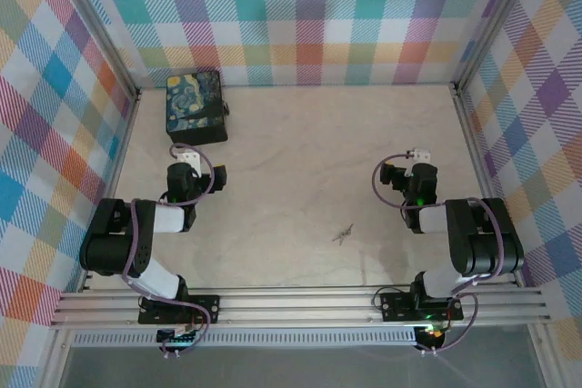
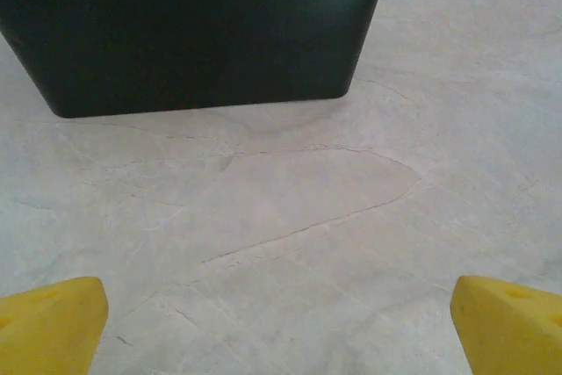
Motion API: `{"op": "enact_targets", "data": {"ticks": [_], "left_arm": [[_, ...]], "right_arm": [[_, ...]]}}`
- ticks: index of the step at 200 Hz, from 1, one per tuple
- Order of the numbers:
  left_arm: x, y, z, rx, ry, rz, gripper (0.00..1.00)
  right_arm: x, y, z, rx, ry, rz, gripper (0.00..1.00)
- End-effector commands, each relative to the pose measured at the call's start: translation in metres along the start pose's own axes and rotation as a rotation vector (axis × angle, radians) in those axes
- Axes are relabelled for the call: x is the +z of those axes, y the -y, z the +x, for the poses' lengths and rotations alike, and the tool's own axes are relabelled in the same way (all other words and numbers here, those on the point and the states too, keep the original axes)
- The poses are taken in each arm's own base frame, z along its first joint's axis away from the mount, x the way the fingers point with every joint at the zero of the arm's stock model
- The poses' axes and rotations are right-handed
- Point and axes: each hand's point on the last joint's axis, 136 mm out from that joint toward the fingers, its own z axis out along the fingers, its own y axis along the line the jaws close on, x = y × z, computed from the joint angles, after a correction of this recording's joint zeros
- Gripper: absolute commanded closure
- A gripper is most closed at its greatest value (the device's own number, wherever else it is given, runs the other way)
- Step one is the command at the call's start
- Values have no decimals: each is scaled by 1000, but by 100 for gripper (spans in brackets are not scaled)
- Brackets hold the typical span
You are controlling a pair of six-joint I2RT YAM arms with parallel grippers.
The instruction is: Unlock a padlock with a key
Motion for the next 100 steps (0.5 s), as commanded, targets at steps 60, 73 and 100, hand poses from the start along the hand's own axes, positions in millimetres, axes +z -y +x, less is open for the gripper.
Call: {"op": "enact_targets", "data": {"ticks": [60, 73, 100], "left_arm": [[2, 2, -11, 11, 32, 2, 0], [2, 1, -11, 11, 31, 2, 0], [2, 2, -11, 11, 32, 4, 0]], "right_arm": [[1, 0, -21, 7, 63, 0, 0], [1, 0, -21, 7, 64, 0, 1], [1, 0, -21, 8, 63, 1, 0]]}}
